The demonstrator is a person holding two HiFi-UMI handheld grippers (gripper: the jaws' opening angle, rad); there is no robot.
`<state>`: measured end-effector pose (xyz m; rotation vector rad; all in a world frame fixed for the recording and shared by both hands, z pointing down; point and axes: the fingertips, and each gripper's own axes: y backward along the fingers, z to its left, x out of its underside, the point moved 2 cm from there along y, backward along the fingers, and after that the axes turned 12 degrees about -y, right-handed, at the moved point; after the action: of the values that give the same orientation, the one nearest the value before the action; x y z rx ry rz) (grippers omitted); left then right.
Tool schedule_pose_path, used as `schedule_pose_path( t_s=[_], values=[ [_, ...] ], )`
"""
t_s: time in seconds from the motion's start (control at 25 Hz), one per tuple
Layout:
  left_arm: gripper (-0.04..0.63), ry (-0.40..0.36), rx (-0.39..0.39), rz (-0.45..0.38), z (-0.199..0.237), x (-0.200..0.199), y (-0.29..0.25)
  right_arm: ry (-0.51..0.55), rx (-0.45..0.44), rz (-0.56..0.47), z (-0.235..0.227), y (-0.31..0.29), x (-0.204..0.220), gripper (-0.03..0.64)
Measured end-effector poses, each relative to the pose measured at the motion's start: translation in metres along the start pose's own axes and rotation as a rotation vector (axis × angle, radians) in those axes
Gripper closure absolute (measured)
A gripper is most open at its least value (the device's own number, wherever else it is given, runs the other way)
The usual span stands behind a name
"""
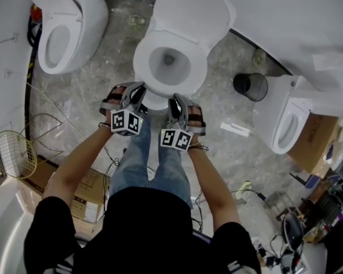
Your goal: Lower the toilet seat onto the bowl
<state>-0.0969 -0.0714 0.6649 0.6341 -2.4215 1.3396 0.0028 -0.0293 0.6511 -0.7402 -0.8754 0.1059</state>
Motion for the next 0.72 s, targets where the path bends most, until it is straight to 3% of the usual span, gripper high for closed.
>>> schedule_pose_path(
  t_s=[0.72],
  values=[
    [0.523, -0.022, 0.016, 0.044, -0.044, 0.018, -0.001, 0.049, -0.048, 0.043, 0.042, 0.0, 0.025, 0.497]
  ],
)
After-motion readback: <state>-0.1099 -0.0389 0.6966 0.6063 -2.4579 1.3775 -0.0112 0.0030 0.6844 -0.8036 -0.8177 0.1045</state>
